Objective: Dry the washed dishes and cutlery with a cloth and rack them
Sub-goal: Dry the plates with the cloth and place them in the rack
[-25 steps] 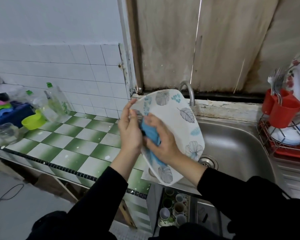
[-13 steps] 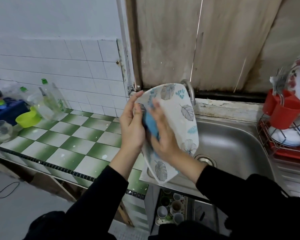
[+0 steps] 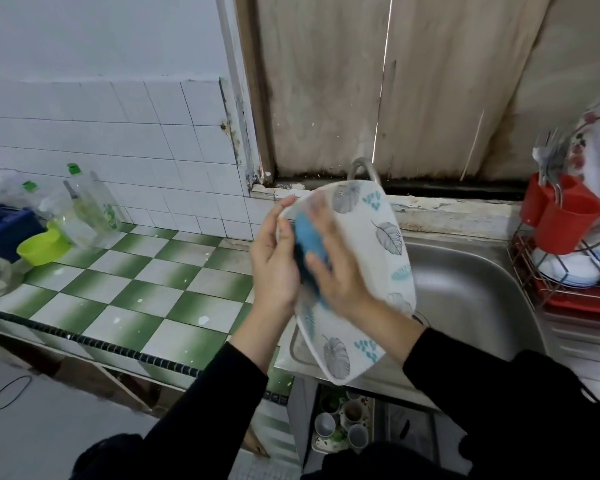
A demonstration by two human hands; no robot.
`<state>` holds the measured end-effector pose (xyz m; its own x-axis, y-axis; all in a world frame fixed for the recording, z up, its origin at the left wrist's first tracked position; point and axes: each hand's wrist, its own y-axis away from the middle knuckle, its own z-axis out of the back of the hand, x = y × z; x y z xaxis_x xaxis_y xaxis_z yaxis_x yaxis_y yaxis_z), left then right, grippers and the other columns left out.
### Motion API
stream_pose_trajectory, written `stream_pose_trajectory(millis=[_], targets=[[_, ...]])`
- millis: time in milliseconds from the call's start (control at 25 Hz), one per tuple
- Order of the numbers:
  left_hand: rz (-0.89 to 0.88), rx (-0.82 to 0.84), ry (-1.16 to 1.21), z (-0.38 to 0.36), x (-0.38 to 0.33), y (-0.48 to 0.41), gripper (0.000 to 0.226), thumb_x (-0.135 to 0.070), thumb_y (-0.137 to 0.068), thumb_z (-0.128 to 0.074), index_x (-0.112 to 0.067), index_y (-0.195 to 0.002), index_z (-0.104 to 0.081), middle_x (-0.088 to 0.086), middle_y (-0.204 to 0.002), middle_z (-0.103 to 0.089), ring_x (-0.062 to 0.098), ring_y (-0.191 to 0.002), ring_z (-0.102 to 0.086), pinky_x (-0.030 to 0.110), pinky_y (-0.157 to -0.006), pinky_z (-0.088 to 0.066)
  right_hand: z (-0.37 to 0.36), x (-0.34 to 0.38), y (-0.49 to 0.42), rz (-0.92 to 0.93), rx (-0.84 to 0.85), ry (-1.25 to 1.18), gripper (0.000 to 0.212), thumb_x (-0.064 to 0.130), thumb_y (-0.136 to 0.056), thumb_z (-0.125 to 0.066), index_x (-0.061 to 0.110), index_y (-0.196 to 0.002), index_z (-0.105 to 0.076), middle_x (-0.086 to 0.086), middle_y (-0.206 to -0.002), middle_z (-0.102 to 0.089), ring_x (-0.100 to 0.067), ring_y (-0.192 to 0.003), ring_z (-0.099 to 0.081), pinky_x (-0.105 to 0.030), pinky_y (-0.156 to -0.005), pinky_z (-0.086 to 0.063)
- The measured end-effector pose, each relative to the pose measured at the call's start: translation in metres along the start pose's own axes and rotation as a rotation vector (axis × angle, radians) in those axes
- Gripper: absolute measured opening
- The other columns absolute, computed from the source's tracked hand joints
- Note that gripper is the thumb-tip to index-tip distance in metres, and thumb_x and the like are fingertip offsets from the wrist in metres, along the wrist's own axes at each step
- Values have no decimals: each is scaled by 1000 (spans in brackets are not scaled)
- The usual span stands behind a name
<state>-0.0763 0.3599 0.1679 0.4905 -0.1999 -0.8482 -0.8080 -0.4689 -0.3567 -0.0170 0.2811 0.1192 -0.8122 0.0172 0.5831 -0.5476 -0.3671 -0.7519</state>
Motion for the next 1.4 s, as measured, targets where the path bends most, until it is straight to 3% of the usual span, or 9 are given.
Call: stream_pose_trajectory(millis=[160,280,400,480,680,920,1120,1280,1400], targets=[[-28,-155,7,21,-11,-16,25,-8,-103,-38,-16,-113,-60,-10,-85,-72,5,-80,-64,20,-77,-51,23,-38,66,47,288,146,54,21,-95,-45,17,-148,-32,-10,-160,-20,-29,-149,-14,-47,-121,-13],[-17,-175,-7,22,-15,-10,28,-7,-104,-36,-18,-113,-60,-13,-83,-71,6,-81,-62,20,-79,-51,55,-73,45,-178,0,278,55,28,-98,-39,28,-151,-26,-9,-162,-13,-28,-150,-6,-53,-121,-11],[-9,-123,9,10,-8,2,31,-7,-104,-36,-22,-111,-62,-13,-77,-68,8,-72,-58,19,-69,-49,59,-54,-13,-432,-319,216,55,28,-100,-35,30,-149,-11,-6,-163,-2,-22,-149,7,-34,-119,1],[-20,-61,-1,0,-6,10,30,-5,-103,-36,-20,-112,-61,-12,-85,-71,7,-78,-62,18,-72,-50,36,-27,-24,-328,-277,145,54,27,-102,-34,23,-151,-11,-4,-162,-4,-19,-149,4,-26,-119,0],[-25,-83,26,5,-14,3,24,-8,-102,-40,-17,-113,-59,-9,-90,-73,6,-87,-65,21,-80,-51,8,-22,56,199,246,175,55,30,-102,-36,19,-154,-18,-1,-162,-8,-34,-149,-11,-47,-121,-10],[14,-51,10,-8,-19,15,29,-7,-103,-38,-21,-111,-62,-8,-78,-68,13,-79,-58,25,-78,-50,50,-38,-11,-402,-358,109,56,24,-100,-37,12,-152,-17,-10,-162,-7,-23,-150,-4,-31,-122,-8],[-51,-1,-54,-21,-16,19,27,-16,-101,-43,-27,-113,-65,12,-86,-57,23,-80,-50,29,-69,-48,24,-9,-1,2,-55,147,52,22,-100,-41,3,-148,-30,-12,-160,-9,-24,-150,-6,-27,-120,-10],[-33,-65,-18,-24,-15,25,25,-16,-101,-45,-26,-112,-66,7,-85,-57,23,-77,-48,29,-68,-46,48,-20,-20,-321,-276,110,51,26,-100,-39,15,-149,-31,-12,-161,-13,-22,-150,-8,-10,-114,-10],[-71,-76,-32,-29,-9,31,26,-15,-101,-46,-27,-112,-66,9,-81,-59,24,-75,-51,27,-69,-46,42,1,-17,-228,-229,89,51,27,-99,-45,16,-148,-35,-11,-162,-9,-22,-150,-9,-11,-115,-10]])
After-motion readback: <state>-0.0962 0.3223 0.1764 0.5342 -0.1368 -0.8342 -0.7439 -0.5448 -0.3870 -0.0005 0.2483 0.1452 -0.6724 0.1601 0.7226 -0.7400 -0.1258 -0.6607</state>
